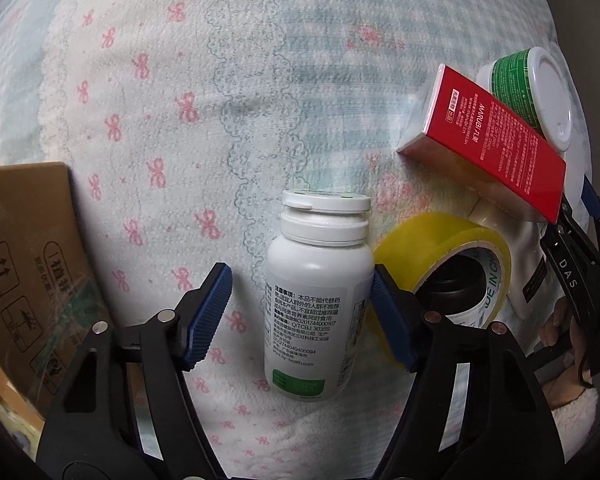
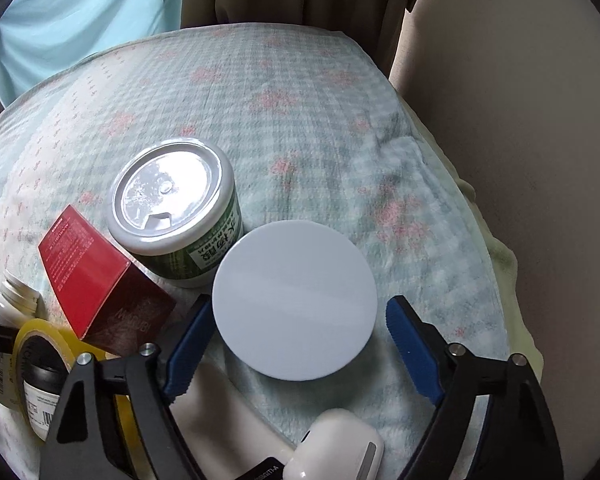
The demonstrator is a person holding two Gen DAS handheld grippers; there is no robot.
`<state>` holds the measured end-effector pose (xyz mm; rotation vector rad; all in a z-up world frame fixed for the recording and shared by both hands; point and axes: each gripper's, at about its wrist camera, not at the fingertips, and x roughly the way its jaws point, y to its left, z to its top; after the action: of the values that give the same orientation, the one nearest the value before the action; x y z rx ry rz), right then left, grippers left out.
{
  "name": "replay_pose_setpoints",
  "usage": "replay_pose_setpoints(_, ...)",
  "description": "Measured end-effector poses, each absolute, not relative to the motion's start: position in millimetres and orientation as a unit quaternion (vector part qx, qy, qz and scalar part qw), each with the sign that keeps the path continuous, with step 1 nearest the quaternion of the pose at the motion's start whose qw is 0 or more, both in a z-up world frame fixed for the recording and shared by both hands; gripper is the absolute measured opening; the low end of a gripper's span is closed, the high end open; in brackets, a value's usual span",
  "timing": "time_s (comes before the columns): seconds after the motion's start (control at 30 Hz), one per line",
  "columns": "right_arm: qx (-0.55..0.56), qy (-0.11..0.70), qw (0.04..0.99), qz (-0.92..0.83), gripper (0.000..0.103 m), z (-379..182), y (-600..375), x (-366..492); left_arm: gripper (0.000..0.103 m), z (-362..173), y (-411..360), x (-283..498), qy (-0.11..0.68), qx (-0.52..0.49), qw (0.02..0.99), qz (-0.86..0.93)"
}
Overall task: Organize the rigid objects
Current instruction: 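Reach the left gripper to the white pill bottle while the right reaches the white round lid, then close the left gripper on the pill bottle while the right grips the white lid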
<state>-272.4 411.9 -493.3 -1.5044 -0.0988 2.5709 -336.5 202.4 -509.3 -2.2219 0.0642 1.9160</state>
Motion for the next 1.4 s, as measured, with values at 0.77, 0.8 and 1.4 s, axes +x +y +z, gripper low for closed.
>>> replay_pose_setpoints(0.77,-0.509,-0.008,0.075,0.857,0.067,-481.2,419.0,-270.7,0.047,-506.6,192.6,-289.8,0.020,-0.753,0.116,0.648)
replay_pose_setpoints(0.8,-0.507,-0.006,0.075,0.858,0.067,-478.3,418.7,-268.9,0.047,-503.1,192.1,-288.8,0.019,-0.751,0.118,0.650)
replay_pose_setpoints(1.4,-0.460,-0.010,0.077,0.885,0.066,-328.7,374.9,-231.0,0.046,-353.6,152.7,-288.8,-0.032,-0.657,0.152,0.738)
